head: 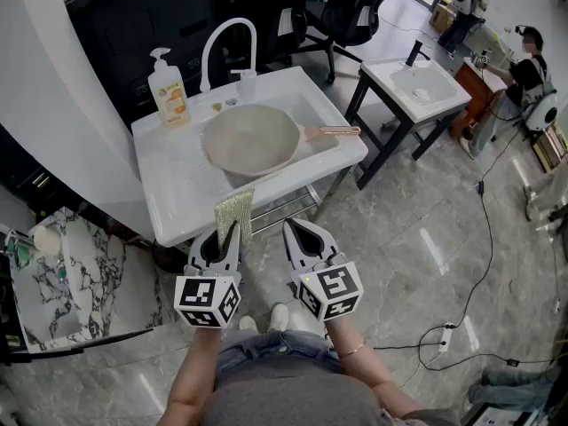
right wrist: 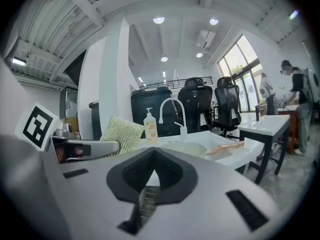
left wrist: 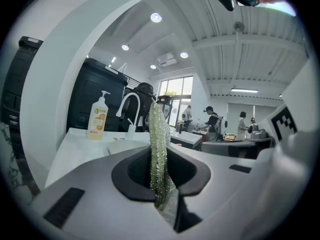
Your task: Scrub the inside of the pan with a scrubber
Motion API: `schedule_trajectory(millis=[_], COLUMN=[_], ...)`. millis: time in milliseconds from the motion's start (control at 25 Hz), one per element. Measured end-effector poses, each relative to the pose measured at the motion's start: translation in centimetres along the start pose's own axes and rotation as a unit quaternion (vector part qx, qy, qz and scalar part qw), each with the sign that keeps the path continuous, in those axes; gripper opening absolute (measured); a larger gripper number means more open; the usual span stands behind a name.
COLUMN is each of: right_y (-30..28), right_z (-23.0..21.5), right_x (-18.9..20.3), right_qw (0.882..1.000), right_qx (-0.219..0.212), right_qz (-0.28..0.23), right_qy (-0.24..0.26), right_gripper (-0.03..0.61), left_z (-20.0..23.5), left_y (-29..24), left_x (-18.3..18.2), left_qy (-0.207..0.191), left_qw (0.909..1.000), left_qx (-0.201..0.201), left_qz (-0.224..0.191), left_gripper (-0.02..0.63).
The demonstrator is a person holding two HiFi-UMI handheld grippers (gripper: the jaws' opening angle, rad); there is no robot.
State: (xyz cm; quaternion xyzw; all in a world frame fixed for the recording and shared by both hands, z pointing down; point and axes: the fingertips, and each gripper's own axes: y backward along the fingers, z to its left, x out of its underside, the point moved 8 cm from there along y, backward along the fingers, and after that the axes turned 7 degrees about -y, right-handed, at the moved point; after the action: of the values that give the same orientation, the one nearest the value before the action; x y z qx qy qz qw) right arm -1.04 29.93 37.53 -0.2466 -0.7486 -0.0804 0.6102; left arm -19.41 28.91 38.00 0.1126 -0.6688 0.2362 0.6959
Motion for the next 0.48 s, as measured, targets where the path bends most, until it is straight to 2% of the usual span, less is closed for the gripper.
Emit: schedule_trajectory(millis=[480], right_y=[-0.6], right_z=[-1.2], right_x=[0.0], right_qw=[1.000], right_qx=[-0.011], right_qz=[-0.004], right_qy=[-0.026], right_gripper=[0.011], left_z=[-0.3], left_y=[-1.3], left_x=[0.0], left_qy=[-0.003], left_qw=[0.9999], left_qx=[0.001], left_qz=[0.010], left_gripper=[0.067])
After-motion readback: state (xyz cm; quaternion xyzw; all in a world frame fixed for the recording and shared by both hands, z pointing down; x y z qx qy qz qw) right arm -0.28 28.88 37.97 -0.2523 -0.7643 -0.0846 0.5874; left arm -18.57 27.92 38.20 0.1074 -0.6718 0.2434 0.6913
